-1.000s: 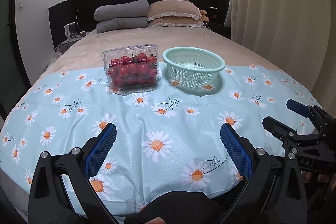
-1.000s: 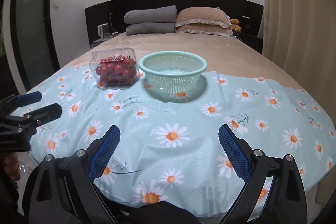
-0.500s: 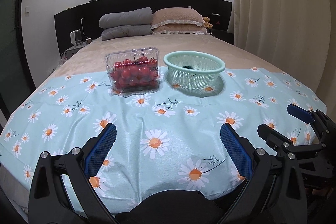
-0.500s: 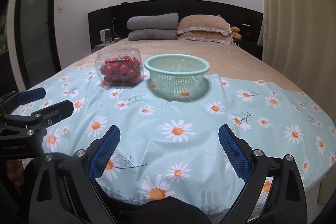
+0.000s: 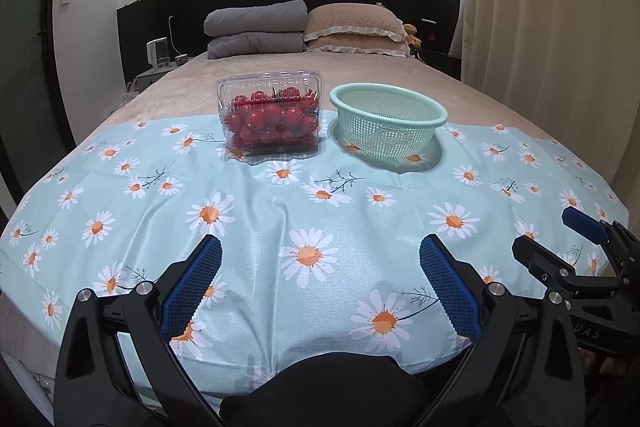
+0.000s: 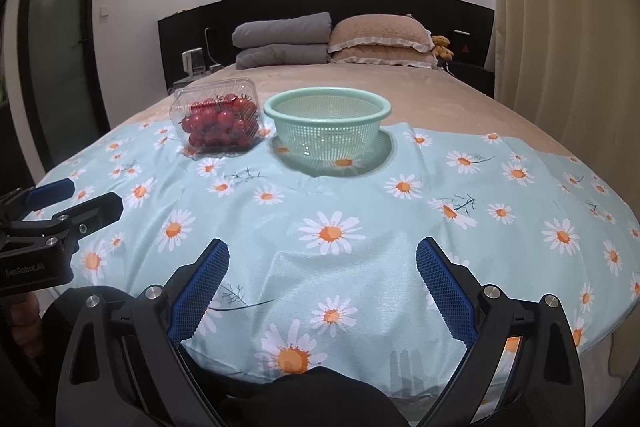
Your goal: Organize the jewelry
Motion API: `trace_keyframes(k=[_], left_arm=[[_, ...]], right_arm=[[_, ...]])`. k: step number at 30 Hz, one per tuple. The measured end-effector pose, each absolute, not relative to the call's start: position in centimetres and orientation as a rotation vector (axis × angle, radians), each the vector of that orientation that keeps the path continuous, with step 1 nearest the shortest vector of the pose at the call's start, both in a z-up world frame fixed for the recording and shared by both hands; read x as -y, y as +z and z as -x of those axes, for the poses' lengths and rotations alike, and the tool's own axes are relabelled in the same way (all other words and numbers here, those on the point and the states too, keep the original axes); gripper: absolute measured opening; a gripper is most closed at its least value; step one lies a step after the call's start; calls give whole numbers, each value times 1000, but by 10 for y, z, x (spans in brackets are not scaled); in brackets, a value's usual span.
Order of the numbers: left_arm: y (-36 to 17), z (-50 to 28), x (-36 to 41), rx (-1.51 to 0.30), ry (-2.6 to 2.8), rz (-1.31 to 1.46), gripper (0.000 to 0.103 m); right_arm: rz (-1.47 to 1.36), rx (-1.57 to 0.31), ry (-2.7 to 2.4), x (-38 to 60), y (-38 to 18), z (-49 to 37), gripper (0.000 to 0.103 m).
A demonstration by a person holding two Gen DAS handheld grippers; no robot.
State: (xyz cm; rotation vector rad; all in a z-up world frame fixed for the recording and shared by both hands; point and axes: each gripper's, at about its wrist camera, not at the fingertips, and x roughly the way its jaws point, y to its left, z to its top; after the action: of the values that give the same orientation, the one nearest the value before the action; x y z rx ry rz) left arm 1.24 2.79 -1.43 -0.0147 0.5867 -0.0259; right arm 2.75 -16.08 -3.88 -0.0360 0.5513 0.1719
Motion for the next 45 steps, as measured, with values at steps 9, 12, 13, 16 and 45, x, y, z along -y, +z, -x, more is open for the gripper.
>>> trace_keyframes(k=[9,12,13,16,45], left_arm=[[-14,-9,-27,-573,-18,12,97],[-14,-10,-27,-576,-21,13,97],[-14,-10,-26,-576,-27,12,97],[-14,-9,-25,-577,-40,4,97],[-20,-12,-23,-612,-52,-2,97]], right_arm=[[12,-562,190,166,-40,-28,91],[10,-557,191,166,-40,-27,91],[10,-557,192,166,-40,-27,91],[15,-557,193,165,-40,-27,91],[32,-559,200,161,-41,-26,91]])
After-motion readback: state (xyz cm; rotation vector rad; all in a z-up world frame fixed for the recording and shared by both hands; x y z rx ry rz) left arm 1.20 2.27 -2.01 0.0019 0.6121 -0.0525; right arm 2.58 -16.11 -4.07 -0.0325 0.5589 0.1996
